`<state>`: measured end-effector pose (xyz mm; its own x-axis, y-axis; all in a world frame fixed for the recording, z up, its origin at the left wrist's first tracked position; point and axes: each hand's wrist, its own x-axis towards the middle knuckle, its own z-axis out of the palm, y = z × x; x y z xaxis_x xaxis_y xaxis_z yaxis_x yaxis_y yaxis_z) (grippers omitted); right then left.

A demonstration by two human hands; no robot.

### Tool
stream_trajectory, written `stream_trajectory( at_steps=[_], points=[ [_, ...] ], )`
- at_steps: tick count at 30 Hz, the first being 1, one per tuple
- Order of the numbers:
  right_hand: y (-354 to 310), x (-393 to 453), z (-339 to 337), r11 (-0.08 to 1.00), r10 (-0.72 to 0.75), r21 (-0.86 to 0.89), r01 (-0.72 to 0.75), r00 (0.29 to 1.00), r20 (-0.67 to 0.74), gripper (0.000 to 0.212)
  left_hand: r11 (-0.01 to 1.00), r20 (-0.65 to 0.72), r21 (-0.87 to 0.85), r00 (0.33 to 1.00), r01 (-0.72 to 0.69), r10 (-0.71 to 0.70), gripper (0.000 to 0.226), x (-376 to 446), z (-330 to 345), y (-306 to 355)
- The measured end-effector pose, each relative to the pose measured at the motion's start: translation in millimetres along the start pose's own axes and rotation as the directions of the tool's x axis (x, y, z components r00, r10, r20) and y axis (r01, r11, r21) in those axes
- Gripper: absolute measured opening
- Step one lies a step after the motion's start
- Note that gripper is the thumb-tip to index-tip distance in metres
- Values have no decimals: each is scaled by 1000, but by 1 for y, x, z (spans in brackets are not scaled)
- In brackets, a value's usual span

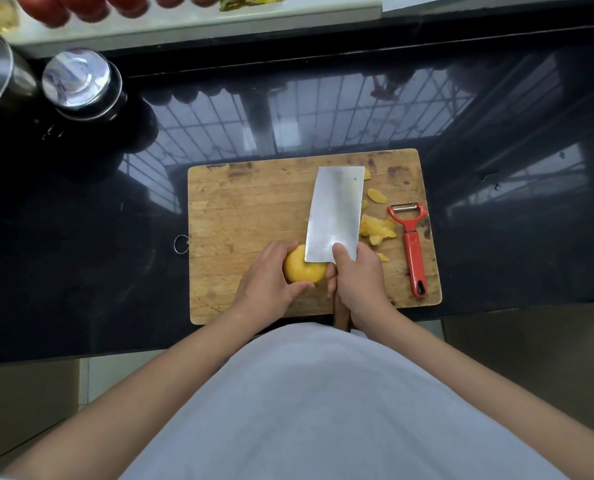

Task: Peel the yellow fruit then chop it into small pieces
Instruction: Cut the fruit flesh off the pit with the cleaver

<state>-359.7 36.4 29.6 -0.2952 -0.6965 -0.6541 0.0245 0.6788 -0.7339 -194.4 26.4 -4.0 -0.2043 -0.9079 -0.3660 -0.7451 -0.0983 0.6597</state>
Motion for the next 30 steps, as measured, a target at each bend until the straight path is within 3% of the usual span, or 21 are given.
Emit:
stream_trajectory(
  at_steps=[4,10,15,22,27,30],
  points=[
    [-1,2,-2,996,-67,-53,66,997,-27,19,1000,0,4,1000,1,-1,78,-1,-1,1],
    [1,0,-3,871,-329,-395,291,944,-30,24,1000,-10,28,1000,-5,5,73,-4,-2,5],
    [1,-11,1,826,-373,-468,314,927,-36,28,999,-18,39,1000,7,-6,71,-4,-2,8],
    [2,-18,5,648,-551,-611,455,834,35,18,997,-41,72,999,19,-16,68,-4,0,10],
    [7,-14,6,673,-553,-583,456,833,13,18,997,-44,76,999,26,-22,67,-4,1,10],
    [10,-7,6,781,-465,-488,390,884,-37,24,997,-40,72,999,19,-16,68,-4,2,8]
  ],
)
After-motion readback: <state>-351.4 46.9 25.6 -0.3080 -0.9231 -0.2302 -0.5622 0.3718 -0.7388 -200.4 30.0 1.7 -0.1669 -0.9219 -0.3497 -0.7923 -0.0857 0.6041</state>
